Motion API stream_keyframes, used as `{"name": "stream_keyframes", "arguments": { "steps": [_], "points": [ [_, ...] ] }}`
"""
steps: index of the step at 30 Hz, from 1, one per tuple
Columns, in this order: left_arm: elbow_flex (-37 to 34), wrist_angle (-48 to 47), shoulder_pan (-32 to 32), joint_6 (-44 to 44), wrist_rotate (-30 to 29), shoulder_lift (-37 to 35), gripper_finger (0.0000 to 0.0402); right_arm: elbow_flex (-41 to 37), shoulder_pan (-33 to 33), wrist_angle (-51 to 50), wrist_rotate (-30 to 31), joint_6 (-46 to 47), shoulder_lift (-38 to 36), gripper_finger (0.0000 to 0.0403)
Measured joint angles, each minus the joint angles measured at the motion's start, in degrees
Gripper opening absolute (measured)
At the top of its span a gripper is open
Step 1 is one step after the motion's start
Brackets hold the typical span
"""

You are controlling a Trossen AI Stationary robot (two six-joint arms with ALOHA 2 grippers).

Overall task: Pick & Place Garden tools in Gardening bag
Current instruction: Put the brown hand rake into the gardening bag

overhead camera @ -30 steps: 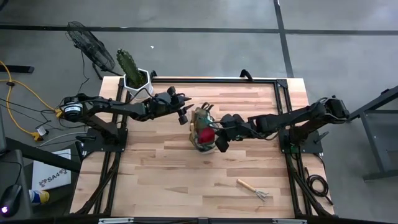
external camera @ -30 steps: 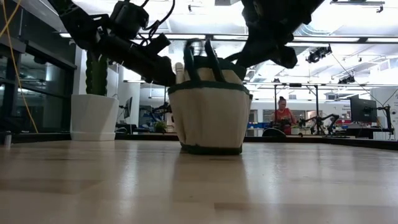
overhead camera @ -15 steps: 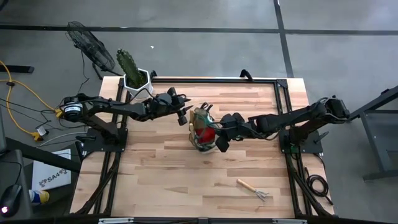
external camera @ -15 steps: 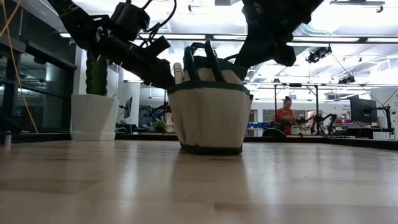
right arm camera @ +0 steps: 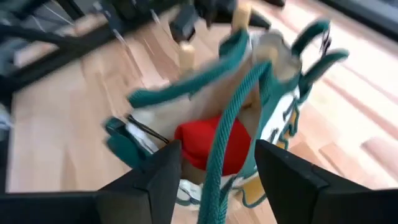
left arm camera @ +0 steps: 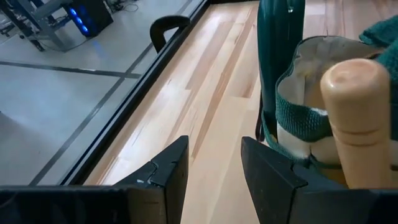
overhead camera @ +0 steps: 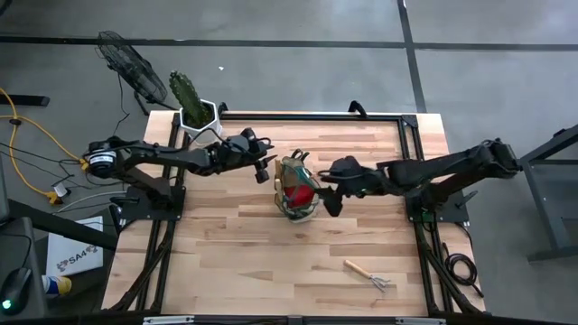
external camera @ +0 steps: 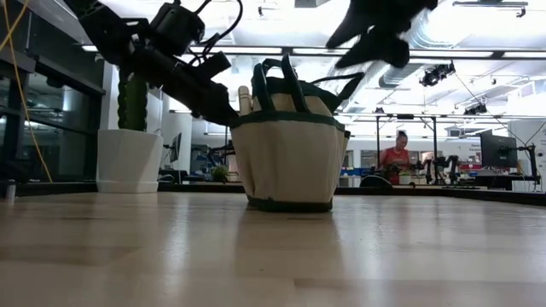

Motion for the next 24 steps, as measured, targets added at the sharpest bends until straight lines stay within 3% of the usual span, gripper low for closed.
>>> {"name": "stream_keyframes", "arguments": {
  "steps": [6,12,17,24],
  "points": [
    [0.0,-5.98,0.0,0.32,0.09,-3.6,0.0143,0.02,0.05,-3.26,0.22,-2.09,-6.01,0.0198],
    [0.0,-14.26,-0.03,0.32,0.13,-8.81,0.0143,0.02,2.78,-14.96,0.01,5.6,-8.21,0.0197],
    [0.0,-20.49,-0.11,-0.96,3.22,-12.33,0.0143,0.02,9.6,-22.14,-0.42,15.08,-7.2,0.0197],
    [0.0,-23.11,-0.13,-1.9,9.41,-14.54,0.0143,0.02,21.85,-23.54,1.2,24.61,-3.07,0.0197]
  ]
}}
